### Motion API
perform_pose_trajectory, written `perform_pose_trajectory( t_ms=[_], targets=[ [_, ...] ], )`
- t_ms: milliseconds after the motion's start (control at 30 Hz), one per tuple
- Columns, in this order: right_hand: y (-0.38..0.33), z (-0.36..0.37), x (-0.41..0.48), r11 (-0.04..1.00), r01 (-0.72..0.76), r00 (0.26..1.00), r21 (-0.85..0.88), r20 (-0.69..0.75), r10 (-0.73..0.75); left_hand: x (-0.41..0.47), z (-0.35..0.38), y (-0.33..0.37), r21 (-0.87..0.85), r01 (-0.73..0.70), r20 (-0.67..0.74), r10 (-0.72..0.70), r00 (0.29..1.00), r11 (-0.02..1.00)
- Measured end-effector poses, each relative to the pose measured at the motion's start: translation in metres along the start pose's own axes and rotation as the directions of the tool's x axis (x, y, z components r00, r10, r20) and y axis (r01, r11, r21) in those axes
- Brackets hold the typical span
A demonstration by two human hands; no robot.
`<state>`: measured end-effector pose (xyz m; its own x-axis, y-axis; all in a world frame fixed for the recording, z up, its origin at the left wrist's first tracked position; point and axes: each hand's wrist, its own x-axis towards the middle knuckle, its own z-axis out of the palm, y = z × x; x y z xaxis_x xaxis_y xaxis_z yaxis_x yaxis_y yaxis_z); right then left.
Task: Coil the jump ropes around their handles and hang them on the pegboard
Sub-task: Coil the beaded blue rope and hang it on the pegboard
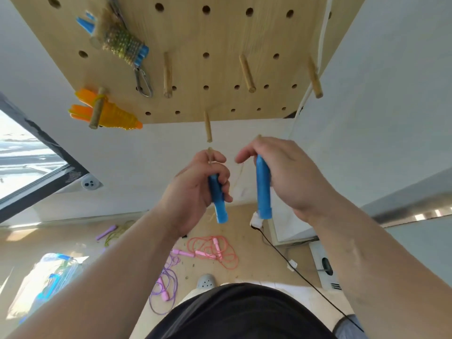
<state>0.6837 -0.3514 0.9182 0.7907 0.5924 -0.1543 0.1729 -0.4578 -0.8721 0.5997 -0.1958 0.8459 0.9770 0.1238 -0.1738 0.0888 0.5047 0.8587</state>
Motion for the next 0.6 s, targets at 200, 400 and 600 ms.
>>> perform_pose_trajectory(
  t_ms=[200,400,600],
  targets=[
    [0.039,0.039,0.006,0.995,-0.089,0.987,0.043,0.135,0.083,-0.011,0.002,-0.024,0.445,0.064,-0.08,-0.032,0.996,0.893],
    [0.056,0.041,0.014,0.988,0.091,0.996,-0.121,0.017,-0.09,-0.016,-0.01,-0.017,0.732,0.072,-0.041,-0.061,0.997,0.677],
    [0.062,0.039,0.019,1.0,0.014,0.938,-0.022,0.347,-0.006,-0.014,-0.022,-0.001,0.873,-0.088,0.123,-0.042,0.992,0.48]
  ],
)
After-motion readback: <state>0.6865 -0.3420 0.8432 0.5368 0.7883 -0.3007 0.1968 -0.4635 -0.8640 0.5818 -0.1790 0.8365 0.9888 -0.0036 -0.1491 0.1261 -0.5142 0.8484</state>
